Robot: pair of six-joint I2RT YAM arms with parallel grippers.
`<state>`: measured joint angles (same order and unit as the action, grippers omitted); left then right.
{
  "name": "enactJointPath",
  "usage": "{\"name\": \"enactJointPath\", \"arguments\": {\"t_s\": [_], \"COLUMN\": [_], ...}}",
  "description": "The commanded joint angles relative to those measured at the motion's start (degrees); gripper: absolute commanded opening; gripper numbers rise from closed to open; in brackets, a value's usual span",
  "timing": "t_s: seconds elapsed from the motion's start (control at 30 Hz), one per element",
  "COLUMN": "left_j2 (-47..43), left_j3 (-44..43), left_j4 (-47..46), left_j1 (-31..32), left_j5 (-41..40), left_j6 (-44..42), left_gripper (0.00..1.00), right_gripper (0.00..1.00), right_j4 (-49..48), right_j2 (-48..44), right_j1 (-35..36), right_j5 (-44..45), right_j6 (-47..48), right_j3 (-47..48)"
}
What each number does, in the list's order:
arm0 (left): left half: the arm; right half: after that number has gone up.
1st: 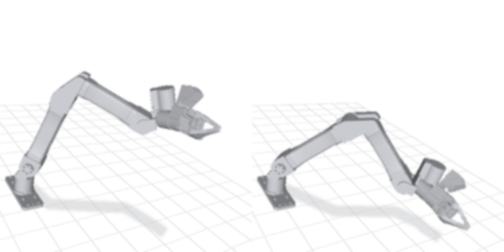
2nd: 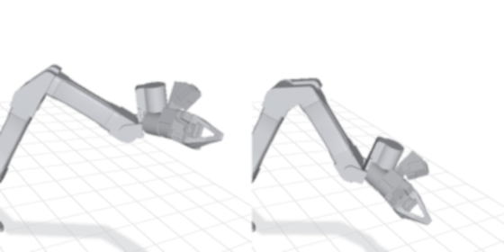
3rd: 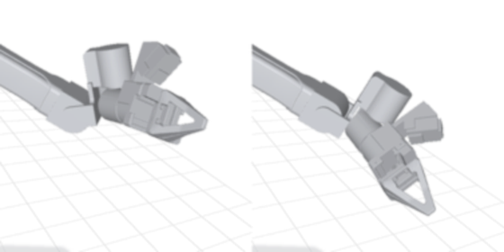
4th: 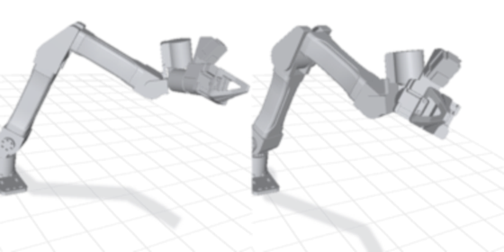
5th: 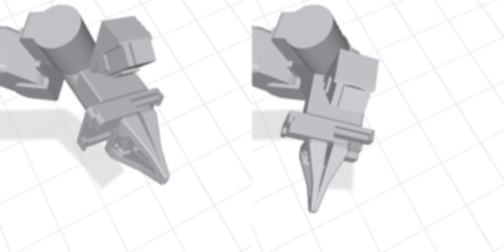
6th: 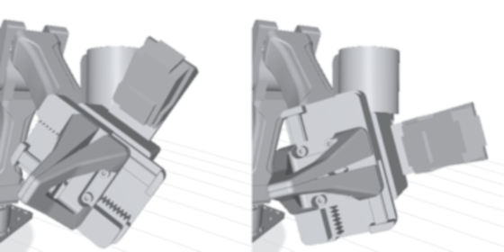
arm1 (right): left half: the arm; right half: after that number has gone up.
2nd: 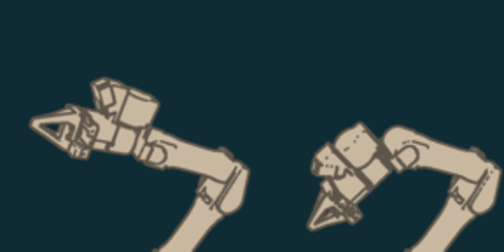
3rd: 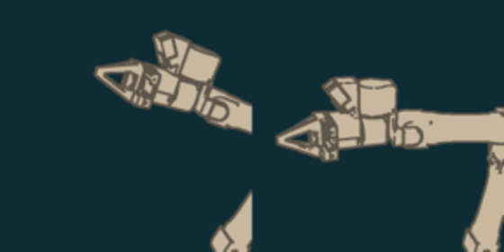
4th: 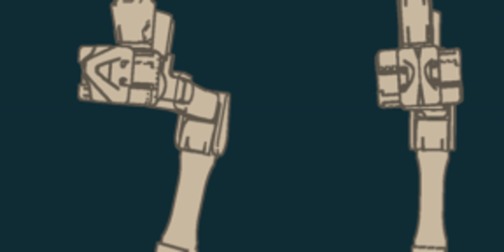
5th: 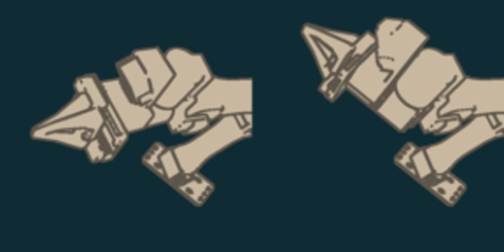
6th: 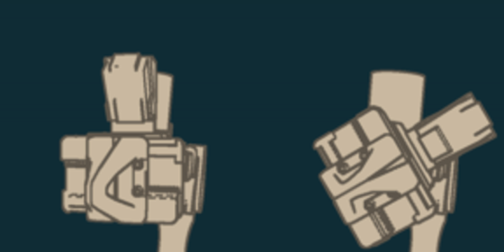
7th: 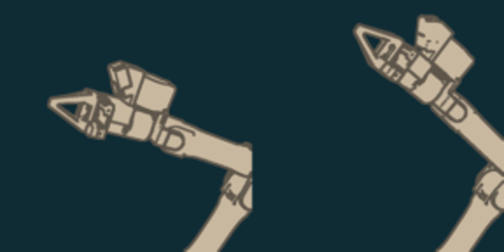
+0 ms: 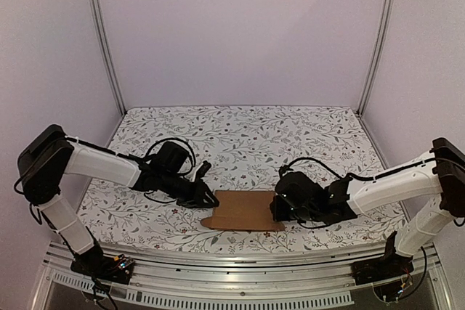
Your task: Fold the paper box
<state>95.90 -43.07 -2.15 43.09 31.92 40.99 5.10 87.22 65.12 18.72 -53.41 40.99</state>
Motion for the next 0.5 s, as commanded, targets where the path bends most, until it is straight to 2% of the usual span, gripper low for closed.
{"name": "enactJointPath", "arguments": {"t_s": [0.0, 0.2, 0.43, 0.47], "left_j2": [-3.87, -8.39, -16.31, -17.3], "left_j3": [-0.32, 0.96, 5.39, 5.85], "left_j4": [5.28, 9.1, 10.83, 11.0], "left_j1": [-3.24, -6.7, -10.2, -10.36], "left_j5": [-0.73, -2.52, -4.63, -4.82], "left_j6": [-4.84, -6.64, -5.78, -5.52], "left_gripper": [0.2, 0.29, 0.49, 0.55], "right_gripper": [0.02, 0.0, 0.0, 0.0], "right_j4": [-0.22, -0.82, -2.66, -2.99], "right_j2": [5.76, 10.62, 13.52, 13.82], "right_j1": [0.25, -1.3, -2.48, -2.53], "right_j5": [-3.77, -5.27, -7.42, -7.65], "right_j6": [4.6, 7.09, 8.82, 8.88], "right_j3": [5.64, 10.9, 13.55, 13.58]}}
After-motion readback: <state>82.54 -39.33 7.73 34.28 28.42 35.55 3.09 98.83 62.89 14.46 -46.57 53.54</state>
